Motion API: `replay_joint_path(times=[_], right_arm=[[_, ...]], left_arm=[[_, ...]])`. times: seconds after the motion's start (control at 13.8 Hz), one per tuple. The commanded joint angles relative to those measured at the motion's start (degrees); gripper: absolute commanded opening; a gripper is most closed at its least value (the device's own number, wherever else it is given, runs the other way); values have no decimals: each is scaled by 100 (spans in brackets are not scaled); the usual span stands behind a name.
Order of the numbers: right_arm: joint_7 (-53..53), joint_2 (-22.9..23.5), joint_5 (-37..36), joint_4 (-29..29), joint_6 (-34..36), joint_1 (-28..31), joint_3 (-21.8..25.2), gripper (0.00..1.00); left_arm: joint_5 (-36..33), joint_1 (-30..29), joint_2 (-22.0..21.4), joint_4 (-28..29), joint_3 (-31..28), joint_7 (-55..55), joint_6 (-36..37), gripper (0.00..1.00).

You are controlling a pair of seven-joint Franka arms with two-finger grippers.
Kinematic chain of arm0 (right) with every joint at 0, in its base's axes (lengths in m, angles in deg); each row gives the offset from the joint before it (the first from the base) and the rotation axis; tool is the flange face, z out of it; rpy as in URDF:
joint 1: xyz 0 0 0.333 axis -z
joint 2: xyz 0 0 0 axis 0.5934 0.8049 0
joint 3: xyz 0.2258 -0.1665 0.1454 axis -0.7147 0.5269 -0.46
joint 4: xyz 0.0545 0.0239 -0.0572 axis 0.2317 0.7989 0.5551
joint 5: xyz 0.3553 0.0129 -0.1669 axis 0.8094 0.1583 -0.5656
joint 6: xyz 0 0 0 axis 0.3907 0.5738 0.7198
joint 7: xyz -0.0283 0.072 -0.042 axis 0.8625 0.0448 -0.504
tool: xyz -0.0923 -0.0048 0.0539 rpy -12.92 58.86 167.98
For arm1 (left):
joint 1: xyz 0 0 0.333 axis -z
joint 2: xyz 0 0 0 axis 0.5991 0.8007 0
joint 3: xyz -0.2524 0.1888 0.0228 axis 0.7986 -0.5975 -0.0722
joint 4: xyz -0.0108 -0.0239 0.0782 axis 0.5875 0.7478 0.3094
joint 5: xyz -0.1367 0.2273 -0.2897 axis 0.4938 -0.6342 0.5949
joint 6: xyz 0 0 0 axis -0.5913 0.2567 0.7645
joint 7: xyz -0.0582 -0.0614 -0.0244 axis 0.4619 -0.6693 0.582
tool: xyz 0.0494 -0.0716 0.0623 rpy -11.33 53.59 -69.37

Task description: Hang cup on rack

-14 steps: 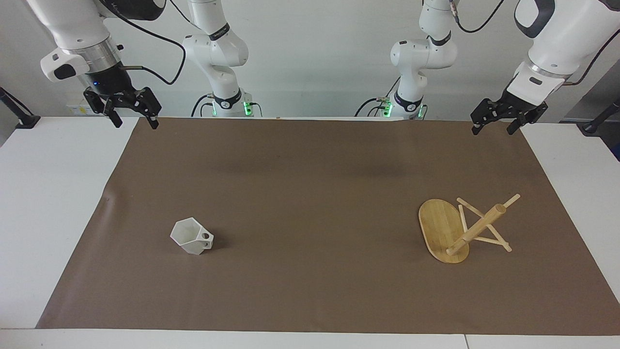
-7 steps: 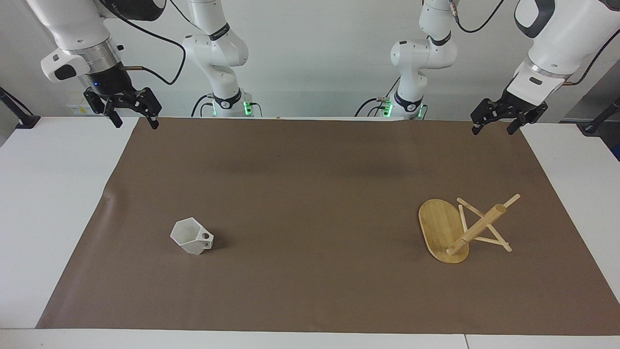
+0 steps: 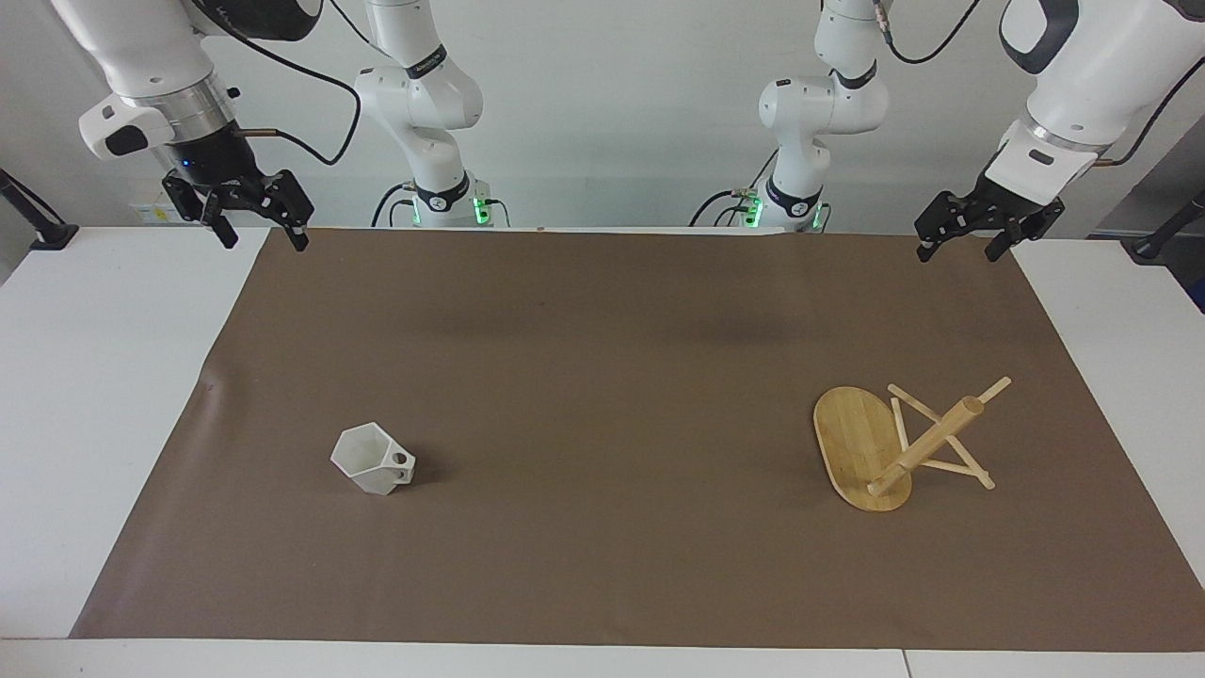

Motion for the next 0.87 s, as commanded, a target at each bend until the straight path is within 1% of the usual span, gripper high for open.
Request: replay_joint_path(times=[0.0, 0.58, 0.8], right_arm=[[113, -114, -71, 153, -118, 4, 24, 100], [113, -123, -71, 223, -152, 12, 15, 100], [131, -158, -71, 381, -459, 12, 15, 100]], left_arm=[[1, -55, -126, 119, 42, -40, 53, 100], [1, -55, -134, 119, 42, -40, 53, 100], [1, -55, -126, 119, 42, -40, 53, 100]])
